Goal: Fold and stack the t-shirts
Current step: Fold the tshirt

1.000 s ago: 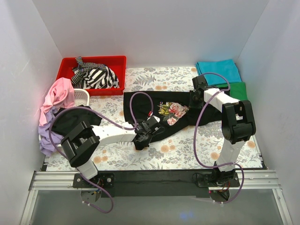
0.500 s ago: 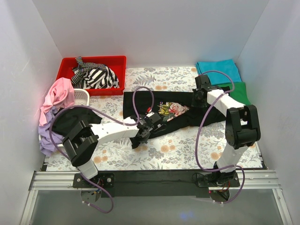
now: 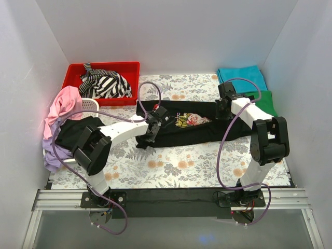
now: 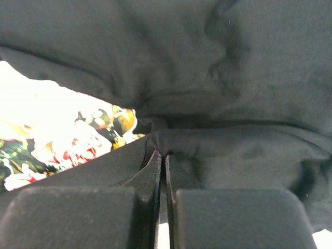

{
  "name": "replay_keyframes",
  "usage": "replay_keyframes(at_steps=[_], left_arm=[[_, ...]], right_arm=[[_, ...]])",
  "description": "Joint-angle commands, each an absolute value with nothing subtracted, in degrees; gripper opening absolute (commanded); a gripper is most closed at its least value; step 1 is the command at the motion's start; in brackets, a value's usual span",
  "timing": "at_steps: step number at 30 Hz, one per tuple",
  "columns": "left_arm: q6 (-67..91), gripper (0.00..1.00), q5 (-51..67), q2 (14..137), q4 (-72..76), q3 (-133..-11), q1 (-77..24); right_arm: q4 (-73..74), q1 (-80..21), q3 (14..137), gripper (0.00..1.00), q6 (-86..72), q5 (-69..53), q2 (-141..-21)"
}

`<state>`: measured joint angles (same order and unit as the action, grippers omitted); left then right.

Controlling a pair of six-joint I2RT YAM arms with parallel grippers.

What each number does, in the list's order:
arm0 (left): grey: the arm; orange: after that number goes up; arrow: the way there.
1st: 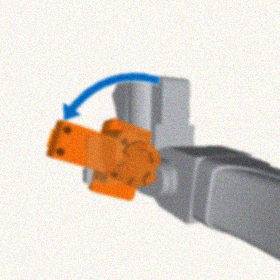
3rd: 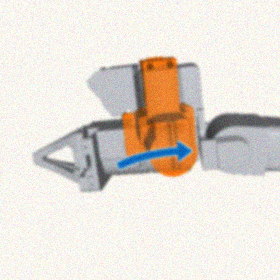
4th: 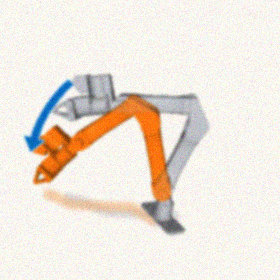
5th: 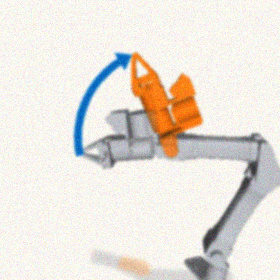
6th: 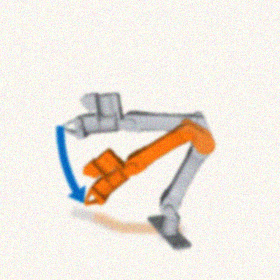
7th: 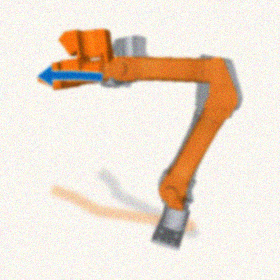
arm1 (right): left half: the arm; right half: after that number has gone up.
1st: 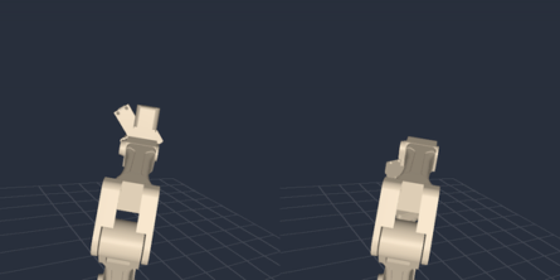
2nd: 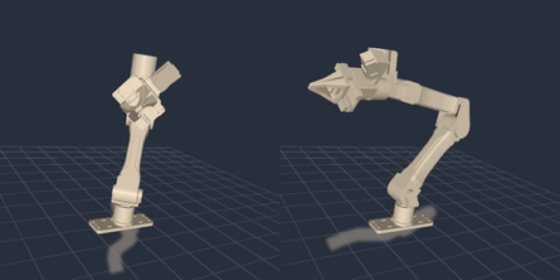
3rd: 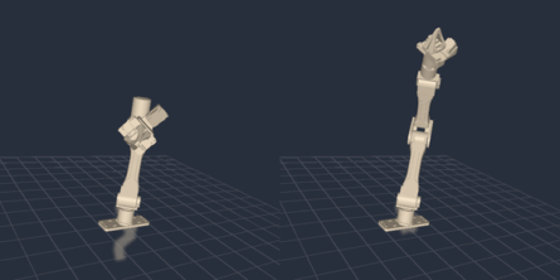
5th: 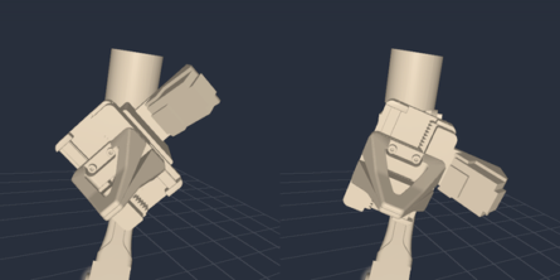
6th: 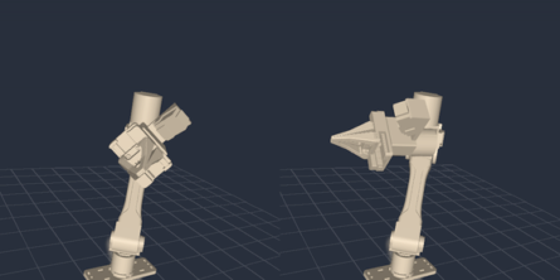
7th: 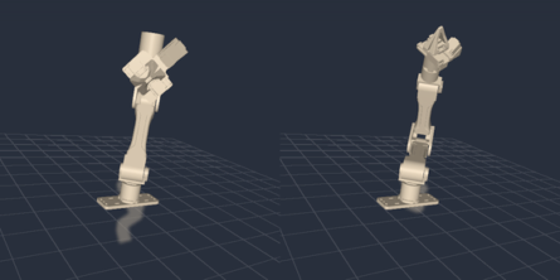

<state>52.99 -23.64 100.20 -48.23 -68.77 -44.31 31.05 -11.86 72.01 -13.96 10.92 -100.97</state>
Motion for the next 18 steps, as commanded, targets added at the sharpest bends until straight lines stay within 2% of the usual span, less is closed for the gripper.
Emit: replay_keyframes(at_steps=[1,8,16,18], left_arm=[[46.9,0.00,-27.9,99.8,-48.7,-72.2,-40.3],[42.3,0.00,-28.6,104.5,-47.6,-78.9,-37.0],[41.5,0.00,-31.8,107.5,-48.8,-79.5,-35.3],[42.1,0.04,-33.2,106.4,-49.7,-78.5,-35.3]], right_arm=[[33.9,-10.7,71.6,0.01,-11.3,15.3,-97.5],[34.9,-10.2,66.2,0.01,-11.3,17.4,-94.2],[36.1,-9.3,65.7,0.01,-9.8,17.8,-94.3],[35.9,-9.0,65.9,0.01,-9.4,17.9,-94.5]])
